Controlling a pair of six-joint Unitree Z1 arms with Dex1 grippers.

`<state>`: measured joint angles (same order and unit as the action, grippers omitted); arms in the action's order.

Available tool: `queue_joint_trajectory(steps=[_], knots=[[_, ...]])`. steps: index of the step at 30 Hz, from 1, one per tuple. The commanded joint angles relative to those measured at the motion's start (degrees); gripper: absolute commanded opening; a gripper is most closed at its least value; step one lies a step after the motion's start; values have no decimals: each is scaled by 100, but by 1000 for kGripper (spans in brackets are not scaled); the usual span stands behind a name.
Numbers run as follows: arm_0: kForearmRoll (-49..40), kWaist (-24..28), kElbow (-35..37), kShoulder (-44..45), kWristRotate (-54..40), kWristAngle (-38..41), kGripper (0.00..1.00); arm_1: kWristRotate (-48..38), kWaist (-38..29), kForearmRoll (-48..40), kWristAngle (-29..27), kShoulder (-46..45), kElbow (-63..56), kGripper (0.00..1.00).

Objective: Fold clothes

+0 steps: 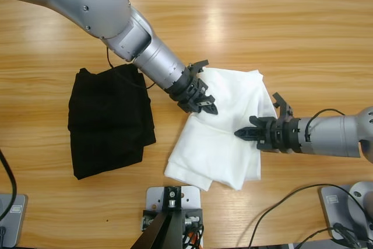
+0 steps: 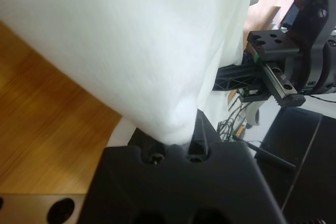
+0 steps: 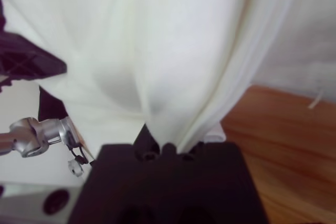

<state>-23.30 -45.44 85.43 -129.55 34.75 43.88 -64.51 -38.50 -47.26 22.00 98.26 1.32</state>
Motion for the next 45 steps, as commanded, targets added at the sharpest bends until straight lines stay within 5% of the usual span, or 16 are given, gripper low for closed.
queue_joint_trajectory(steps=[1,4,21,29,45], knots=[[-26,-105,-258,462,-65,-609,0,573,-70,2194,110,-1312,1208,0],[-99,-105,-341,703,-65,-686,0,738,-70,3244,52,-1753,1913,0],[-441,668,-1153,2349,65,-1096,0,854,-469,4232,469,-978,4082,0],[-1485,1256,-1515,3702,143,-1215,0,870,-863,5016,492,-680,5230,0],[-1555,2238,-2937,4716,-191,-1268,0,870,-1836,5785,669,1070,7453,0]])
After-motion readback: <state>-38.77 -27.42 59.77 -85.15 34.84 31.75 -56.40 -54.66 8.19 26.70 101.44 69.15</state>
